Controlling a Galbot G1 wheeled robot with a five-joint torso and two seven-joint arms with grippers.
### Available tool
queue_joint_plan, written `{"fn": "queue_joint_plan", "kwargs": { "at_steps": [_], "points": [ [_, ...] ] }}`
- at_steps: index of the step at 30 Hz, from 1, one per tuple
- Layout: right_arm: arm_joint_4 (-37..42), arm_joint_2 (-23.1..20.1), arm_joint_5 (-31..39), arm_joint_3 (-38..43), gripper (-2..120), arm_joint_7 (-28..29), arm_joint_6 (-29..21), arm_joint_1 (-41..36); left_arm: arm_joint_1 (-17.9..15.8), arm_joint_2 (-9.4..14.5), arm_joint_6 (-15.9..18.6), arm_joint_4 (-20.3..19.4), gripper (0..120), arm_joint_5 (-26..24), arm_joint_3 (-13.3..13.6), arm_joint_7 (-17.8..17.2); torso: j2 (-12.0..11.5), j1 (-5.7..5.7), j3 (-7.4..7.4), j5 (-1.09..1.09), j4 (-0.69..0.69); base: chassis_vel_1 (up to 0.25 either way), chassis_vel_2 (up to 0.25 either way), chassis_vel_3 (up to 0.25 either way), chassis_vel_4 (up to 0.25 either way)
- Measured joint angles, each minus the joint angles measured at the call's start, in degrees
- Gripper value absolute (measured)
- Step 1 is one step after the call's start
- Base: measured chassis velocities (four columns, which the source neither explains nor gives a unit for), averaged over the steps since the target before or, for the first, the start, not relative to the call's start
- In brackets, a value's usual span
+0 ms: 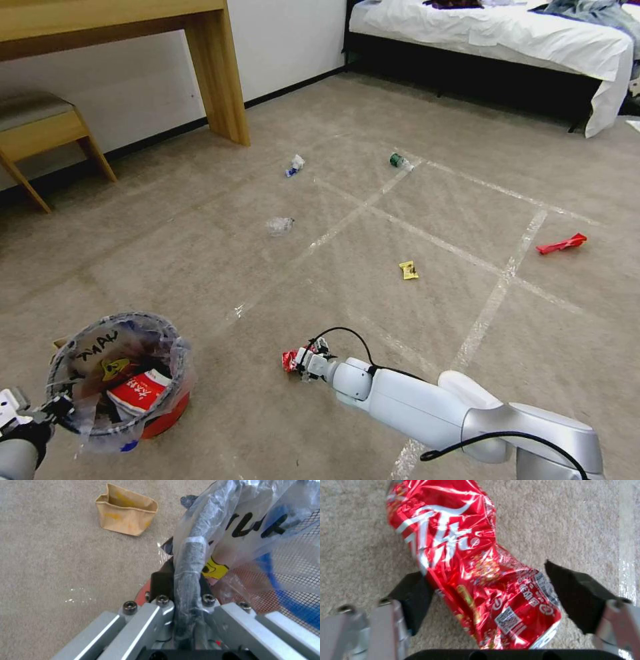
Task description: Pick up the trash bin and place the garbage on the floor into it.
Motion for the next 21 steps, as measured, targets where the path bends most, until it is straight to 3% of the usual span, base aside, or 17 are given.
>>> {"fn": "queue_joint_plan", "kwargs": {
  "at_steps": [8,15,21],
  "points": [
    [-0.39,0.24,-0.31,0.02,69,0.17,0.52,-0.03,-0.3,-0.11,0.0,0.18,0,0.12,0.25,0.01,0.0,0.0,0.0,0.0,0.0,0.0,0.0,0.0,0.0],
    [-0.45,0.19,-0.51,0.19,39,0.34,0.91,-0.2,-0.25,-0.2,-0.04,0.24,0,0.22,0.19,0.0,0.0,0.0,0.0,0.0,0.0,0.0,0.0,0.0,0.0],
    [-0.39,0.01,-0.58,0.45,23,0.6,1.11,-0.3,-0.51,-0.2,-0.04,0.41,0,0.29,0.36,0.0,0.0,0.0,0.0,0.0,0.0,0.0,0.0,0.0,0.0]
  ]
}}
